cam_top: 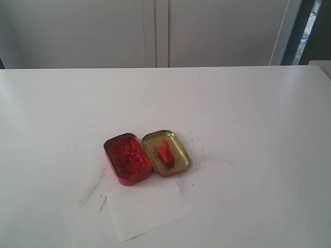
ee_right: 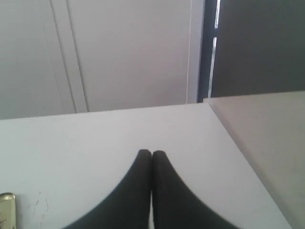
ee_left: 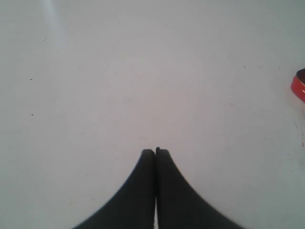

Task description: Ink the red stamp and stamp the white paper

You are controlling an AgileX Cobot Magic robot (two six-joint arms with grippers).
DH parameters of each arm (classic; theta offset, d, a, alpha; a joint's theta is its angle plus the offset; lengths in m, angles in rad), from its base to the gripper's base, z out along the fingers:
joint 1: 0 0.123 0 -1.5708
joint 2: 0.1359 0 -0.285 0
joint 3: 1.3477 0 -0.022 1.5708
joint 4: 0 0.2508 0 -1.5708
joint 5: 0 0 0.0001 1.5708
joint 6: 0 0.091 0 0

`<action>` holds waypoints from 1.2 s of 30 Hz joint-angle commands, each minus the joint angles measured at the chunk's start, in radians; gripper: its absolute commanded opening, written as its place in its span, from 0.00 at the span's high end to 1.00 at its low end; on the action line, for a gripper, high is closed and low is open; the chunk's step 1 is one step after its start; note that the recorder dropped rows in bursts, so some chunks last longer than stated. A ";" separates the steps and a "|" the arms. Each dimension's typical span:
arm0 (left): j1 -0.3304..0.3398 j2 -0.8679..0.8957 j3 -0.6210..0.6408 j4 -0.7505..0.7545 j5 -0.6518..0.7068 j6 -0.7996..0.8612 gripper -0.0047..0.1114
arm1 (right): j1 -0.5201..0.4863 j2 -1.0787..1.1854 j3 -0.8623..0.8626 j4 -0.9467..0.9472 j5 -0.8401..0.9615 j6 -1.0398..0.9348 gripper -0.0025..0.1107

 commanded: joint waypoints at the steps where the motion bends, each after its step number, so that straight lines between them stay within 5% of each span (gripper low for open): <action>1: -0.001 -0.005 0.004 -0.009 0.006 0.001 0.96 | -0.001 0.110 -0.091 0.016 0.094 -0.002 0.98; 36: -0.001 -0.005 0.004 -0.009 0.006 0.001 0.96 | -0.001 0.443 -0.219 0.046 0.217 -0.007 0.98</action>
